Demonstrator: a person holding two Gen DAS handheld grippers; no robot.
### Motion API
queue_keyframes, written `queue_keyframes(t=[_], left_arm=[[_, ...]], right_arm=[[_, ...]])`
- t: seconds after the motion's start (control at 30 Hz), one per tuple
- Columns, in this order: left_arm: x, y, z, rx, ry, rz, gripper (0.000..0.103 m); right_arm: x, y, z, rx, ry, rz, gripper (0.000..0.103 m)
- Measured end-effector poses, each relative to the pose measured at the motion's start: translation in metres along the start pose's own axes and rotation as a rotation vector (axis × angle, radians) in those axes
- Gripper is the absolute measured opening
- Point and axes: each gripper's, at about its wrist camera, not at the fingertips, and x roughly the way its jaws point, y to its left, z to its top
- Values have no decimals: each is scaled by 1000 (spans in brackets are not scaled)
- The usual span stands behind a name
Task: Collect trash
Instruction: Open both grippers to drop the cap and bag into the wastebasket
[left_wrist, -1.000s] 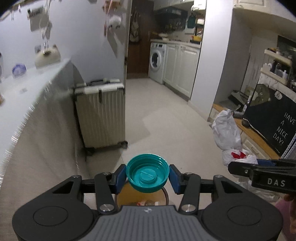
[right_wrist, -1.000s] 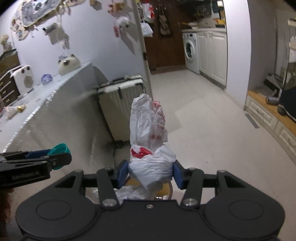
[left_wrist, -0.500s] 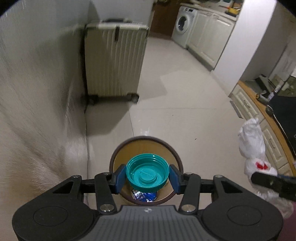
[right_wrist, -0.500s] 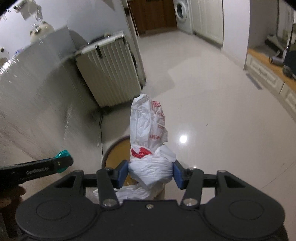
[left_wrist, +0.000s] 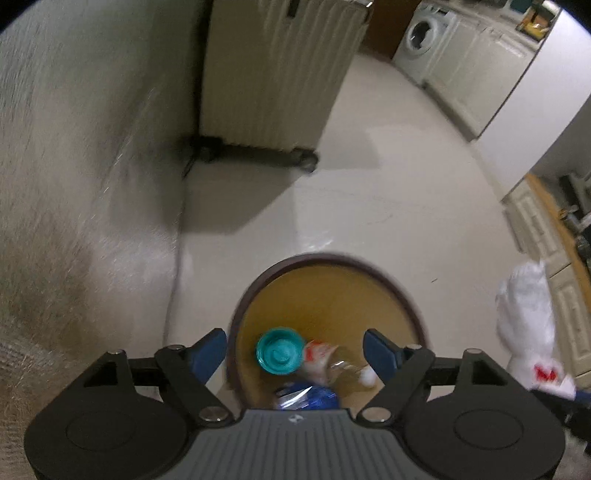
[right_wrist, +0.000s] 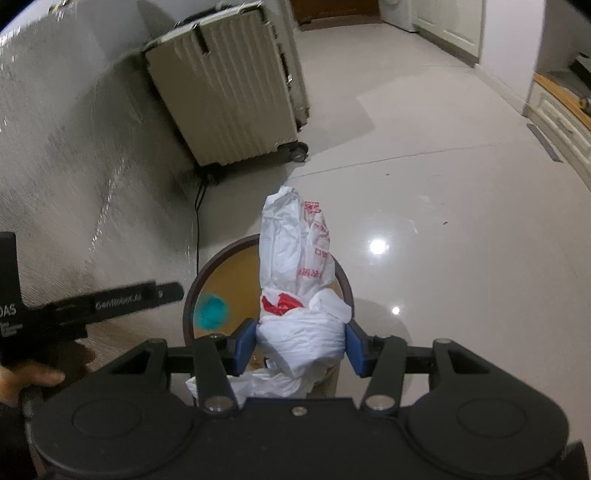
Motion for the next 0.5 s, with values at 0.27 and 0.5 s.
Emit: queue_keyframes(t=[0.27,0.5], left_arm=[[5,17,-16,45,62,112,84],[5,31,-25,56,105,162,98]], right_arm=[[58,20,16,-113,80,25,53],[101,34,15,-88,144,66,83]])
